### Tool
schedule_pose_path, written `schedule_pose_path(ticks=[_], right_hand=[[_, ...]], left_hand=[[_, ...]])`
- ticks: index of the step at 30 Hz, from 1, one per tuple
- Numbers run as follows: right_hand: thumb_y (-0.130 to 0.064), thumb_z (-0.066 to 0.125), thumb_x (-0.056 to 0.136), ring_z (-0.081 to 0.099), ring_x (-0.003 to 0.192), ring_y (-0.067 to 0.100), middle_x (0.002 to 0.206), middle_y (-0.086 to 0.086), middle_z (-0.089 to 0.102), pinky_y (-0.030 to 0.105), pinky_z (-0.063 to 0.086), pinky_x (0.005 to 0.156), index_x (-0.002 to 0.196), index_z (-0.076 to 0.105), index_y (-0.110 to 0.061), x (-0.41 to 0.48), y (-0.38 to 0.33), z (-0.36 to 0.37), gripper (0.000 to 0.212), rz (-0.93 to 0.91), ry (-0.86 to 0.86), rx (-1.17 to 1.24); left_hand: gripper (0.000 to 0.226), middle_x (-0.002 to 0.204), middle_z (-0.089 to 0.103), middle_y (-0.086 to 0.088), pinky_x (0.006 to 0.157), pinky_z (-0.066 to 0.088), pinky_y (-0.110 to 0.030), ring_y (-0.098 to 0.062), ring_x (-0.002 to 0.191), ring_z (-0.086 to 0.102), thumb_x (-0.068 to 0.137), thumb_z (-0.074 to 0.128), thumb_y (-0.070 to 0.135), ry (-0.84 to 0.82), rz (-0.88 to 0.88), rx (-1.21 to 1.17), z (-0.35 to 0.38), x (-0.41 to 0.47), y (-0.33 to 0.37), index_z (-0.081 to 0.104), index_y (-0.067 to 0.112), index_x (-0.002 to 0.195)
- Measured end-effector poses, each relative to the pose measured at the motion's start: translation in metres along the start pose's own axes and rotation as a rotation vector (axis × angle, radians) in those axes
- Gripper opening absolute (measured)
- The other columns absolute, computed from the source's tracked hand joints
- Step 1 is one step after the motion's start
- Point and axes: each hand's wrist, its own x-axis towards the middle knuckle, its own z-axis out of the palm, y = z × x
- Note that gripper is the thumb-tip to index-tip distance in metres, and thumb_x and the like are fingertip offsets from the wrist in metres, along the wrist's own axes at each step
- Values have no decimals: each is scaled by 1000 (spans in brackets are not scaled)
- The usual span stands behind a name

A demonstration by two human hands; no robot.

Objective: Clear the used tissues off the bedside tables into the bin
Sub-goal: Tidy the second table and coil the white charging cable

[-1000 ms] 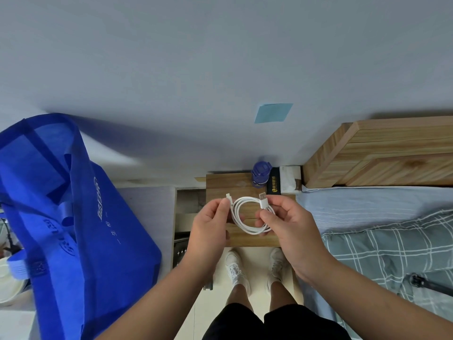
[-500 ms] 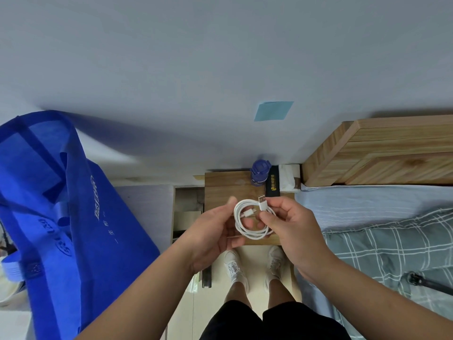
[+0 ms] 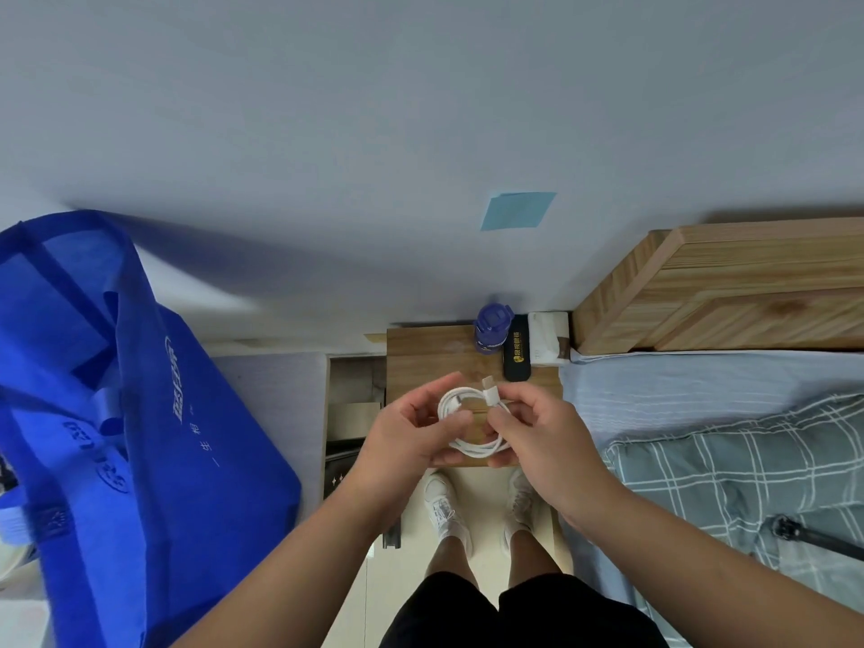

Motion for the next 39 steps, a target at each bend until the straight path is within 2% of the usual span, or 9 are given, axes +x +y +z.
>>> schedule_pose_path(ticks=[3,8,12,17,23,29,32,36,39], right_hand=[[-15,66,99,78,85,10,95,-10,79,27,63,60,112,71,-37,0,7,2,26,-52,-11,-26],[-13,71,96,79,92,14,101,-5,81,31,64,74,116,71,-27,11,19,1,25,96,40,119],[-4,74,91,79,98,22,103,7,82,35,62,88,115,72,-14,18,32,-2,26,250,-53,236],[-13,76,89,79,83,17,88,3,82,27,64,76,100,80,-22,43,68,1,15,307,22,114],[-13,80,89,80,75,14,80,-1,81,21,62,65,97,75,-15,120,146,10,10,363,183,126],[-16,74,93,70,60,14,70,4,77,32,63,65,99,78,-14,218,240,17,7,376,320,98],[-18,69,87,67,62,24,70,16,74,46,59,67,80,80,-18,259,268,17,13,301,345,18],[-26,72,81,73,72,38,70,13,76,64,60,76,61,76,-46,292,291,17,28,236,353,-83],[-24,78,84,75,72,32,69,5,76,62,61,77,61,72,-36,303,304,19,26,220,394,-116]], left_hand=[[17,94,83,1,70,68,-37,-20,83,81,100,71,21,153,112,326,0,7,-6,80,29,112],[14,83,81,9,52,52,-14,3,57,64,99,71,26,248,104,288,4,17,-18,82,35,99],[21,96,83,6,64,63,-24,-11,76,76,98,73,19,233,24,192,-2,26,-31,78,31,115],[26,108,82,-6,66,62,-22,-12,80,76,98,70,4,246,-71,96,-14,60,-66,71,20,118],[32,115,76,-3,65,62,-23,-15,95,74,99,72,18,288,-179,166,-33,145,-138,69,29,129],[28,100,77,-10,57,57,-21,-16,71,69,94,74,4,463,-125,140,-44,263,-211,70,15,119],[17,85,78,-12,58,52,-28,-17,59,63,87,79,5,491,-90,199,-50,311,-234,76,13,102],[19,95,81,-13,85,63,-46,-29,83,76,85,81,11,507,-58,336,-61,349,-251,77,17,102],[16,85,81,-8,87,64,-51,-30,84,79,83,81,13,513,-23,387,-67,361,-256,76,24,94]])
